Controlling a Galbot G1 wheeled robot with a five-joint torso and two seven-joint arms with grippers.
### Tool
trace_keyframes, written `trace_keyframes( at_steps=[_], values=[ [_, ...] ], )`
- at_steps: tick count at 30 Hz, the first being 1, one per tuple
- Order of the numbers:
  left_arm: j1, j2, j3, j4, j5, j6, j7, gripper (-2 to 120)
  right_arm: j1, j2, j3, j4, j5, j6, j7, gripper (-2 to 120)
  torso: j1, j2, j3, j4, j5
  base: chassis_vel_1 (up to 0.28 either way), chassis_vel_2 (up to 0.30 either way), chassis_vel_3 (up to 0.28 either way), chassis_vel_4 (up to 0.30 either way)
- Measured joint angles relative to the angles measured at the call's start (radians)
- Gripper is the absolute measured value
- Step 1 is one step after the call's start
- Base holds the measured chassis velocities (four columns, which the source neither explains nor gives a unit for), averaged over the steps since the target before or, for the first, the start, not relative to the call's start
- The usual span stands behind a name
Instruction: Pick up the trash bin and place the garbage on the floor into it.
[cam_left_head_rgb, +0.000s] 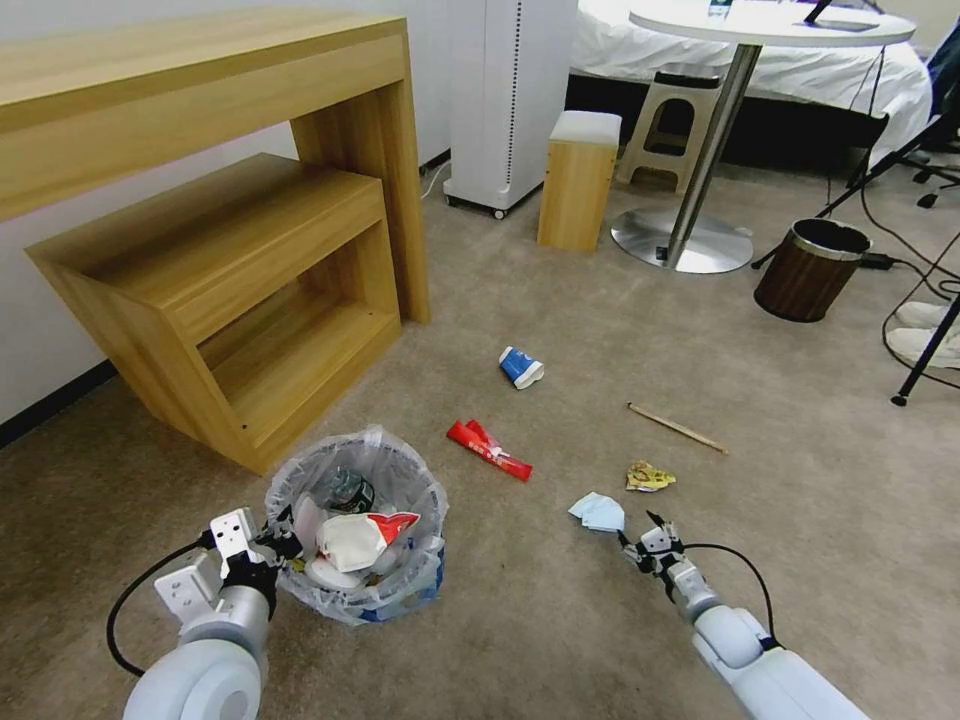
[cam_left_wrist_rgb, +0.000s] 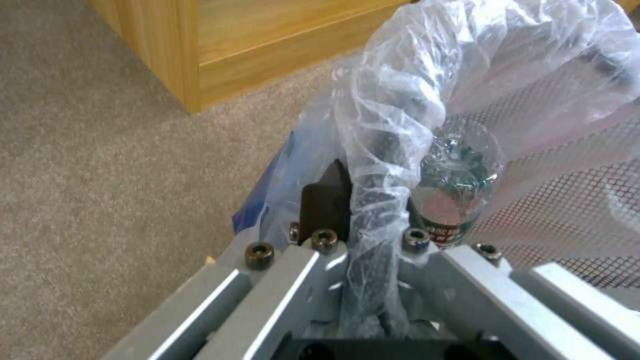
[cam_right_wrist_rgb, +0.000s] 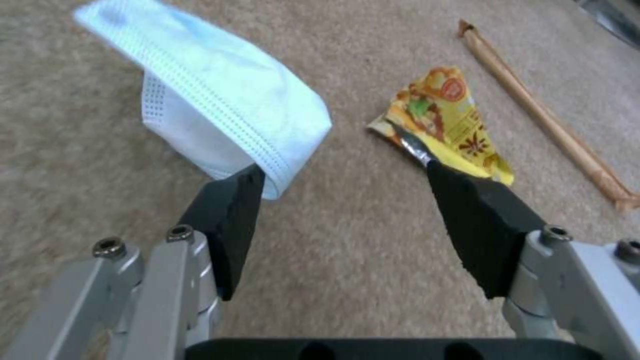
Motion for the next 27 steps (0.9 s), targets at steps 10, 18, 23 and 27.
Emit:
trace_keyframes(
  at_steps=[10,18,23,27],
  values=[
    [-0.001,0.003,-0.001,0.000,-0.003,-0.003,0.001,1,0.035,0.044,-0.016,-0.042,-0.026,0.020,0.001,68,0.000,0.000,0.000,0.0002,0.0001,0.000,0.000,0.000,0.000],
    [0.000,0.000,0.000,-0.005,-0.004,-0.006,0.003,1,0.070,0.100,-0.038,-0.098,-0.054,0.034,0.013,57,0.000,0.000,0.000,0.0001,-0.0003,0.000,0.000,0.000,0.000],
    [0.001,0.004,-0.002,-0.006,-0.007,-0.007,0.002,1,0.077,0.116,-0.037,-0.114,-0.063,0.044,0.022,40,0.000,0.000,0.000,0.0000,-0.0001,0.000,0.000,0.000,0.000],
    [-0.003,0.006,-0.004,-0.006,-0.010,-0.007,0.001,1,0.073,0.108,-0.030,-0.105,-0.068,0.051,0.022,21,0.000,0.000,0.000,0.0001,0.0000,0.000,0.000,0.000,0.000]
  ],
)
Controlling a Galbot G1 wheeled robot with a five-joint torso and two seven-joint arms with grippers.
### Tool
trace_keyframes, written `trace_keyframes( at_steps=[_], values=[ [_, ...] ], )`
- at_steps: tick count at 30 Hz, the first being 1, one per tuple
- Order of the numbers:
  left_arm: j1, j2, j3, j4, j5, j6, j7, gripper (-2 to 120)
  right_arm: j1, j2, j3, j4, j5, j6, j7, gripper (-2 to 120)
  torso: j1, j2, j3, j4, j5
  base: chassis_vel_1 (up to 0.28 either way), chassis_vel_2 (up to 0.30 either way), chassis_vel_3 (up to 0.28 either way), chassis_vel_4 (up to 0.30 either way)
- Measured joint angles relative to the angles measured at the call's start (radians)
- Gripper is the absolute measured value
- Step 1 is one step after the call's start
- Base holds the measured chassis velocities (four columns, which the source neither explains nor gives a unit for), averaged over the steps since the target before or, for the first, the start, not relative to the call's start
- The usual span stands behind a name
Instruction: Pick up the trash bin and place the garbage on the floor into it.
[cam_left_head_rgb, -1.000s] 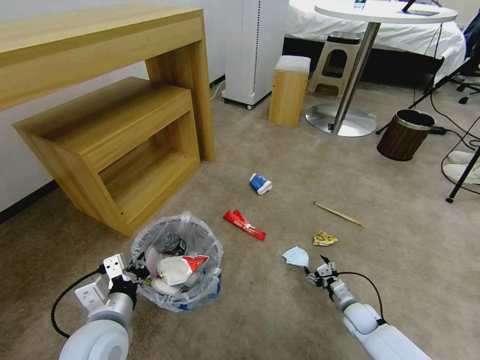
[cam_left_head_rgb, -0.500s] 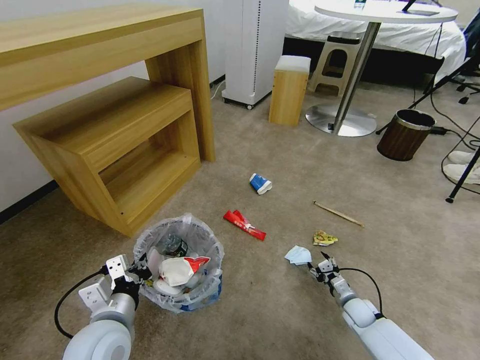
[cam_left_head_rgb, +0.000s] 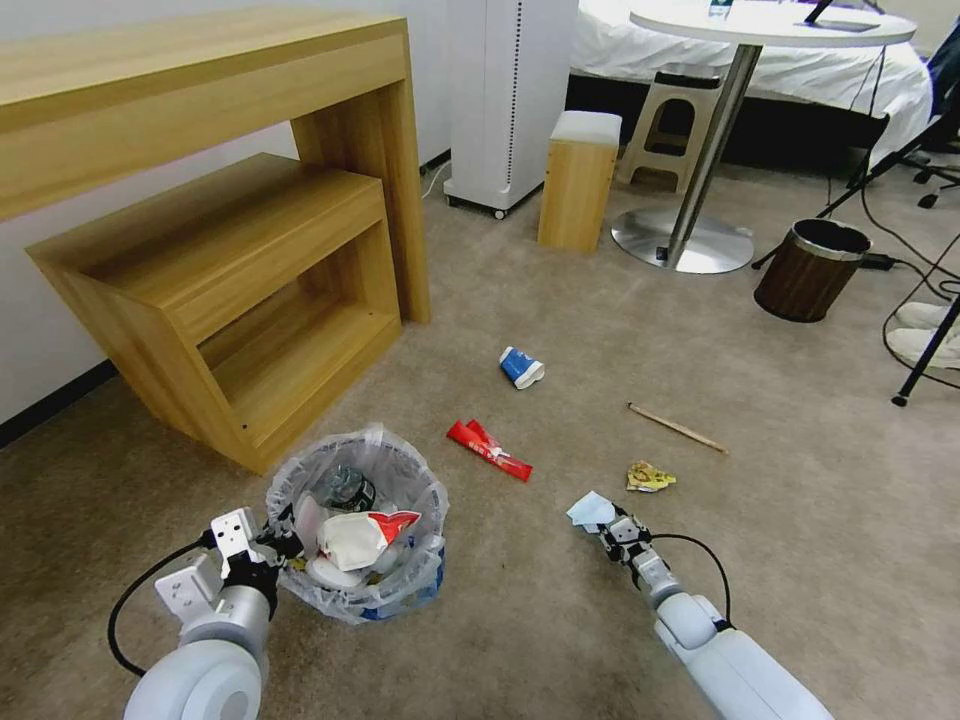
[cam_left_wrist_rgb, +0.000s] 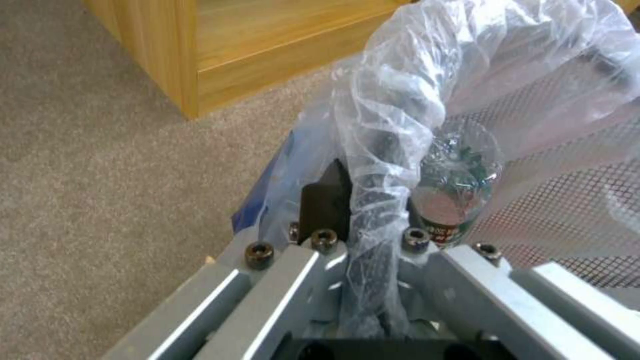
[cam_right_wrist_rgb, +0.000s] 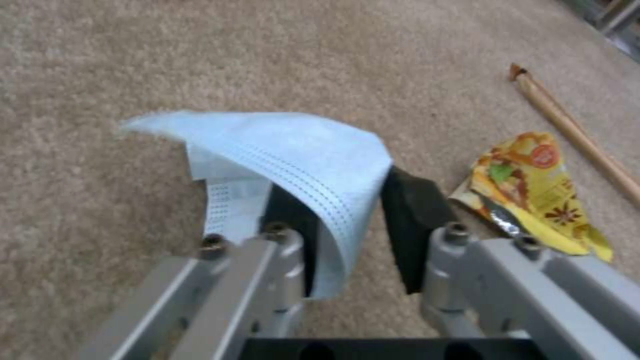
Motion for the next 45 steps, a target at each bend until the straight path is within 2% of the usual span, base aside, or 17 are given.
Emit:
trace_keyframes(
  at_steps=[1,4,7,9,12,13,15,16,19,22,26,27,29,34,36,40,45],
  values=[
    [0.000,0.000,0.000,0.000,0.000,0.000,0.000,1,0.000,0.000,0.000,0.000,0.000,0.000,0.000,21,0.000,0.000,0.000,0.0000,0.0000,0.000,0.000,0.000,0.000],
    [-0.002,0.000,0.000,0.002,0.000,0.000,0.000,1,-0.008,-0.015,0.011,0.005,0.005,0.013,-0.010,7,0.000,0.000,0.000,-0.0002,-0.0003,0.000,0.000,0.000,0.000],
    [-0.004,0.001,0.001,0.007,-0.001,0.000,0.000,1,-0.016,-0.021,0.020,0.012,0.025,0.040,-0.032,0,0.000,0.000,0.000,-0.0001,0.0002,0.000,0.000,0.000,0.000],
    [-0.005,0.001,0.002,0.009,0.000,0.000,-0.001,1,-0.019,-0.025,0.022,0.017,0.040,0.055,-0.049,0,0.000,0.000,0.000,-0.0001,0.0001,0.000,0.000,0.000,0.000],
    [-0.006,-0.002,0.004,0.017,0.001,0.000,-0.001,1,-0.045,-0.055,0.037,0.070,0.148,0.150,-0.194,0,0.000,0.000,0.000,0.0000,0.0000,0.000,0.000,0.000,0.000],
    [-0.006,-0.002,0.004,0.017,0.001,0.000,-0.001,1,-0.045,-0.055,0.037,0.070,0.148,0.150,-0.194,0,0.000,0.000,0.000,0.0000,0.0000,0.000,0.000,0.000,0.000],
    [-0.007,-0.002,0.004,0.023,0.004,0.000,-0.002,1,-0.061,-0.077,0.048,0.113,0.238,0.205,-0.306,0,0.000,0.000,0.000,-0.0001,-0.0001,0.000,0.000,0.000,0.000],
    [-0.007,-0.002,0.004,0.023,0.004,0.000,-0.002,1,-0.061,-0.077,0.048,0.113,0.238,0.205,-0.306,0,0.000,0.000,0.000,-0.0001,-0.0001,0.000,0.000,0.000,0.000],
    [-0.008,-0.003,0.003,0.028,0.005,0.000,-0.002,1,-0.084,-0.116,0.060,0.209,0.359,0.257,-0.450,0,0.000,0.000,0.000,-0.0001,-0.0001,0.000,0.000,0.000,0.000],
    [-0.009,-0.004,0.003,0.031,0.006,0.001,-0.003,1,-0.093,-0.136,0.057,0.275,0.406,0.270,-0.501,0,0.000,0.000,0.000,-0.0001,-0.0001,0.000,0.000,0.000,0.000],
    [-0.009,-0.006,-0.001,0.034,0.007,0.002,-0.004,1,-0.104,-0.166,0.037,0.412,0.472,0.267,-0.565,0,0.000,0.000,0.000,-0.0001,-0.0001,0.000,0.000,0.000,0.000],
    [-0.009,-0.006,-0.001,0.034,0.007,0.002,-0.004,1,-0.104,-0.166,0.037,0.412,0.472,0.267,-0.565,0,0.000,0.000,0.000,-0.0001,-0.0001,0.000,0.000,0.000,0.000],
    [-0.005,-0.008,-0.006,0.034,0.010,0.002,-0.004,1,-0.103,-0.190,0.019,0.517,0.525,0.246,-0.599,0,0.000,0.000,0.000,0.0000,-0.0001,0.000,0.000,0.000,0.000],
    [-0.004,-0.016,-0.011,0.038,0.016,0.003,-0.005,1,-0.089,-0.220,-0.012,0.633,0.592,0.218,-0.638,0,0.000,0.000,0.000,0.0000,-0.0001,0.000,0.000,0.000,0.000],
    [-0.006,-0.026,-0.012,0.046,0.023,0.003,-0.005,1,-0.070,-0.243,-0.033,0.720,0.635,0.200,-0.650,0,0.000,0.000,0.000,0.0000,-0.0003,0.000,0.000,0.000,0.000],
    [-0.010,-0.040,-0.012,0.056,0.032,0.004,-0.005,1,-0.040,-0.273,-0.052,0.815,0.702,0.179,-0.664,0,0.000,0.000,0.000,0.0000,-0.0001,0.000,0.000,0.000,0.000],
    [-0.012,-0.053,-0.008,0.057,0.041,0.006,-0.005,1,0.004,-0.299,-0.080,0.855,0.756,0.146,-0.668,0,0.000,0.000,0.000,-0.0001,-0.0002,0.000,0.000,0.000,0.000]
  ],
)
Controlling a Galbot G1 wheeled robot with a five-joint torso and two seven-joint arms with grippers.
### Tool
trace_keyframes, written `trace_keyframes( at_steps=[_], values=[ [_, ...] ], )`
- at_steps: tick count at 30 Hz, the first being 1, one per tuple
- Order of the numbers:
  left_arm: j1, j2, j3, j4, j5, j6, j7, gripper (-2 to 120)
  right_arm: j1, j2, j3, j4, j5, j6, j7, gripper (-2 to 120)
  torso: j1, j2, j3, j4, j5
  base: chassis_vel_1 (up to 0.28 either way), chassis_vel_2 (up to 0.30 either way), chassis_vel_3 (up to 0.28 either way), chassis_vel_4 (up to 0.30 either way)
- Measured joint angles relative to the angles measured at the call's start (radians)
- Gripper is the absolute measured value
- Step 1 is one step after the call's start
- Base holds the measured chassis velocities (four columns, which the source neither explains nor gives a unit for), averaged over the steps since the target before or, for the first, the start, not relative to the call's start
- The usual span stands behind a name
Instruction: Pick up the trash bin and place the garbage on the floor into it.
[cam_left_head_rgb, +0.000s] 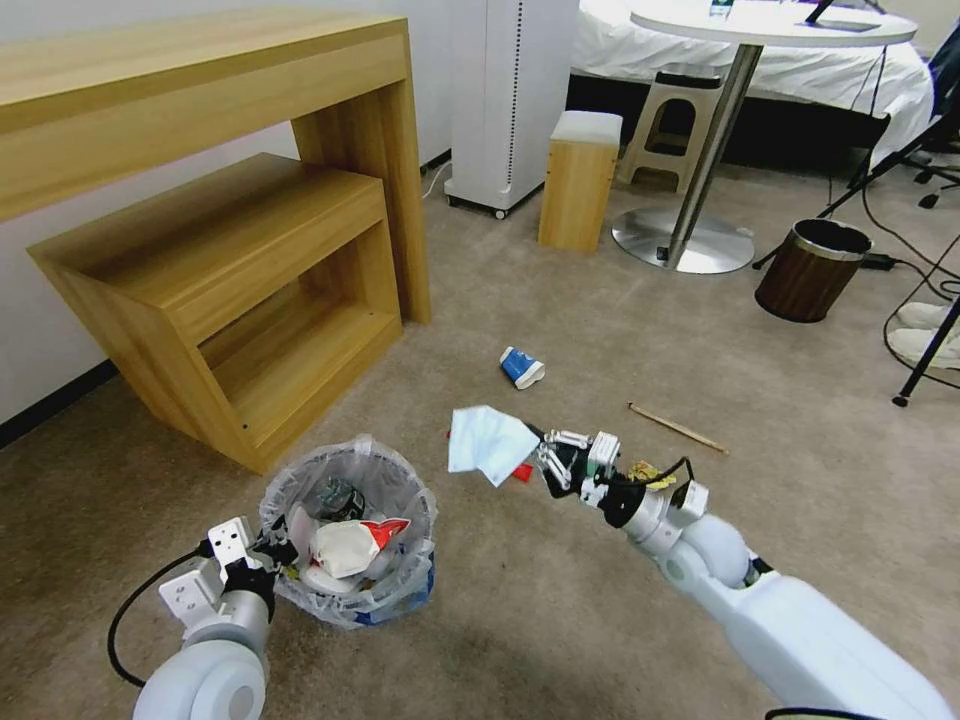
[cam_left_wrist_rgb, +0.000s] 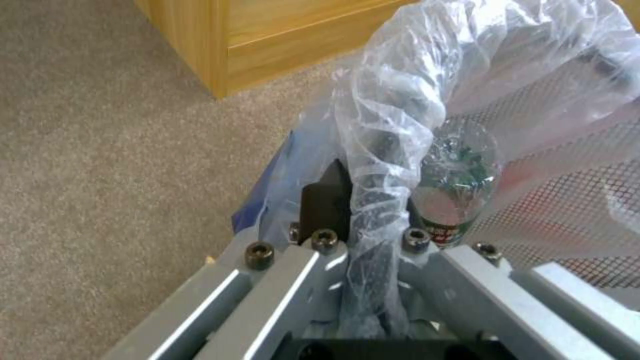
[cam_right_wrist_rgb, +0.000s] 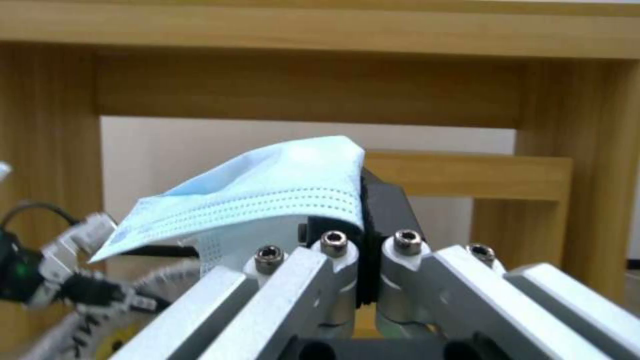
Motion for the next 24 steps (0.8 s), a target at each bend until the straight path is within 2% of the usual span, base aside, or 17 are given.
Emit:
trace_keyframes(
  at_steps=[6,11,18,24],
  values=[
    [0.007,-0.016,0.006,-0.015,0.015,0.002,0.000,1,0.101,-0.009,-0.087,-0.055,0.028,-0.025,0.032,0,0.000,0.000,0.000,-0.0001,0.0002,0.000,0.000,0.000,0.000],
    [0.030,-0.032,0.010,-0.045,0.033,0.002,0.005,1,0.221,0.026,-0.185,-0.150,0.042,-0.046,0.068,0,0.000,0.000,0.000,0.0002,0.0002,0.000,0.000,0.000,0.000],
    [0.037,-0.024,0.003,-0.059,0.034,0.002,0.007,1,0.267,0.034,-0.275,-0.140,0.070,-0.070,0.084,0,0.000,0.000,0.000,0.0002,0.0001,0.000,0.000,0.000,0.000],
    [0.030,-0.022,0.004,-0.057,0.031,0.001,0.007,1,0.288,0.015,-0.354,-0.114,0.131,-0.078,0.045,0,0.000,0.000,0.000,0.0000,0.0000,0.000,0.000,0.000,0.000]
  ],
)
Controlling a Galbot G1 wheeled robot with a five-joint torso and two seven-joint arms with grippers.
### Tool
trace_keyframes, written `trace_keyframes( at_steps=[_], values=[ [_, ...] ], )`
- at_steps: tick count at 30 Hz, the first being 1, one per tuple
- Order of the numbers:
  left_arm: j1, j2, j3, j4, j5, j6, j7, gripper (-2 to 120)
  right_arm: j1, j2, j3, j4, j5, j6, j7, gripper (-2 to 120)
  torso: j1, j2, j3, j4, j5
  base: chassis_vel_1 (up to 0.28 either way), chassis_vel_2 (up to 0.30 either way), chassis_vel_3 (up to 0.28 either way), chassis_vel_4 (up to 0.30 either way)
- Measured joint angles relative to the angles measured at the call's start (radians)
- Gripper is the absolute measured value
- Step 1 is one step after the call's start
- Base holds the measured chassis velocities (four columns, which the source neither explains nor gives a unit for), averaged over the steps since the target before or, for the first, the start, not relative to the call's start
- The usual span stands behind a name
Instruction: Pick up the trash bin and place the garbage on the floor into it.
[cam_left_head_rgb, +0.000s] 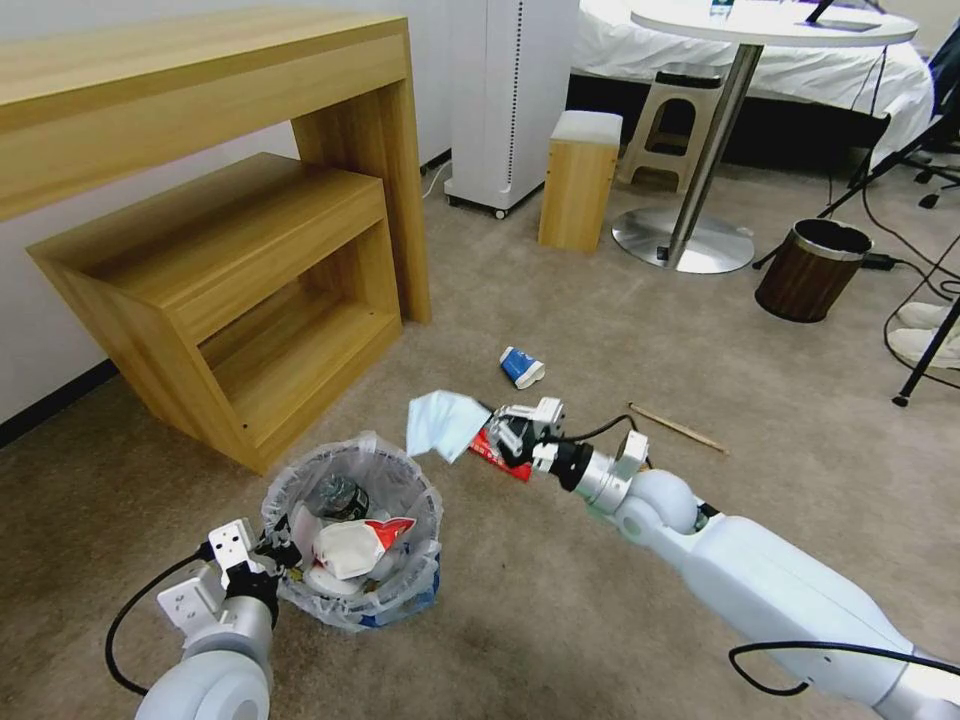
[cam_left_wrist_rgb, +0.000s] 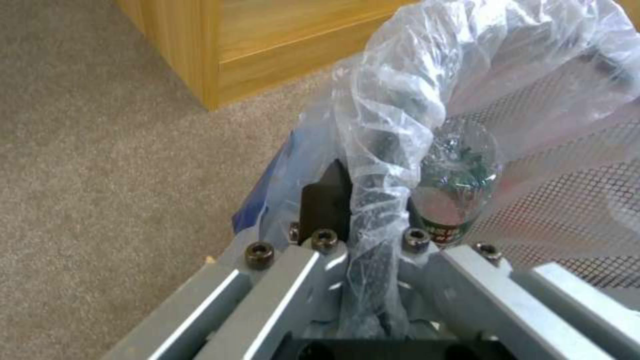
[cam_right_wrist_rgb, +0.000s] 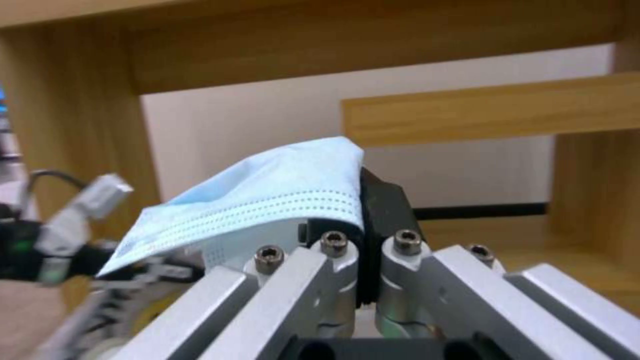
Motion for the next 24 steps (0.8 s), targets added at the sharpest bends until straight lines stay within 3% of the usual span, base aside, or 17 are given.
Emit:
trace_keyframes(
  at_steps=[12,24],
  values=[
    [0.005,-0.004,0.004,-0.010,0.000,-0.004,0.002,1,0.078,0.004,-0.142,-0.068,0.091,0.001,-0.074,0,0.000,0.000,0.000,0.0001,0.0002,0.000,0.000,0.000,0.000],
    [0.025,-0.004,0.007,-0.037,0.003,-0.005,0.005,1,0.115,0.095,-0.224,-0.189,0.133,0.001,-0.046,0,0.000,0.000,0.000,0.0001,0.0001,0.000,0.000,0.000,0.000]
  ],
)
